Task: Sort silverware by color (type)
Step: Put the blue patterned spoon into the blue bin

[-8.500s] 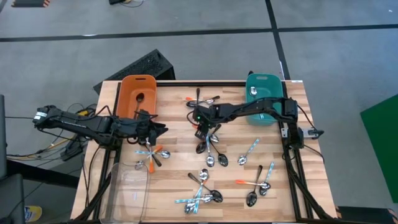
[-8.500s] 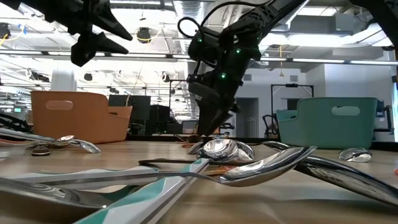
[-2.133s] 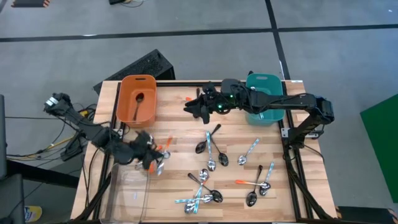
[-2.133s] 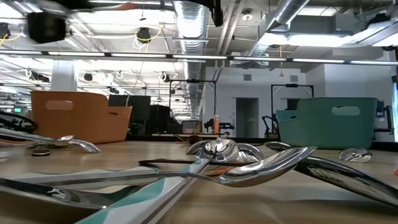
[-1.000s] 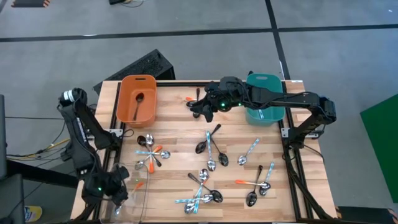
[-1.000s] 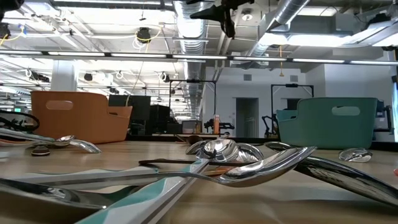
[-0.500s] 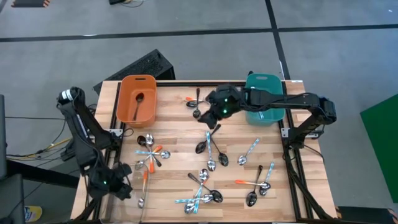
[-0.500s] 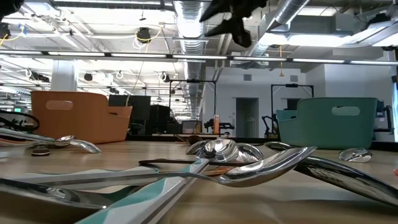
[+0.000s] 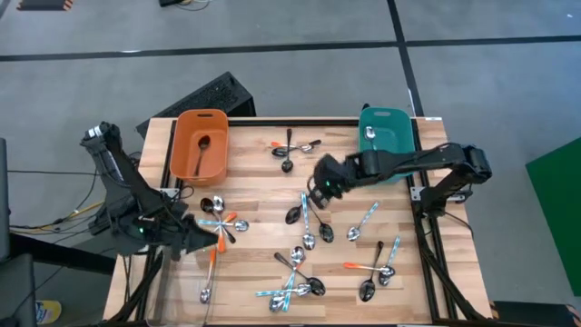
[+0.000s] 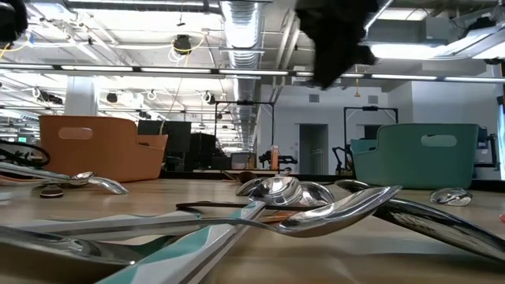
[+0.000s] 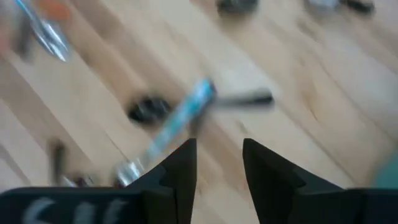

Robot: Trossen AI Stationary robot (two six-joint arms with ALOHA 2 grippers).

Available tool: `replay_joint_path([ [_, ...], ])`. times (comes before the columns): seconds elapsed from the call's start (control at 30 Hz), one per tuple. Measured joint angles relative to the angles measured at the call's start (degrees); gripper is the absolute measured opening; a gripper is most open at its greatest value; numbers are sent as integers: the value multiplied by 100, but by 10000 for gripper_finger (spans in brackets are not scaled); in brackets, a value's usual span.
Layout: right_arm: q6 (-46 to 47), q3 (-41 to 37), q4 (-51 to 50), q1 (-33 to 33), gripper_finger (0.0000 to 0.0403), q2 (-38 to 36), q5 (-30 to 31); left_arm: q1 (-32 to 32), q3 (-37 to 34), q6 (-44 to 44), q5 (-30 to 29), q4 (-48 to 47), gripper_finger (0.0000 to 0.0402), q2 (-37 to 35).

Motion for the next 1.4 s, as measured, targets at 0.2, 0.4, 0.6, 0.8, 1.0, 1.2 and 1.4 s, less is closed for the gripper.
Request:
replay_joint_path([
  [0.2,431,-269,-1308,549,125,-31,-444,569,0,1872,-48,1491,123,122],
  [0.4,454,-698,-1375,1084,84,-29,-1320,1053,-2,3166,153,2677,123,-125],
  [0.6,-2686,-915,-1458,1654,57,-31,-611,1610,0,4081,329,1883,123,-491],
  [0.8,-3721,-490,-2782,1541,50,-31,-620,2524,-2,3763,937,1575,123,-807],
  [1.0,-3890,366,-3341,924,50,-717,-272,3106,-2,3264,811,453,123,-1019],
  [1.2,-3526,178,-3016,211,50,-1456,-441,3285,0,2550,1331,-328,123,-937],
  [1.4,-3564,-925,-2371,466,48,-1950,-597,3250,-1,2368,1428,-631,123,-606],
])
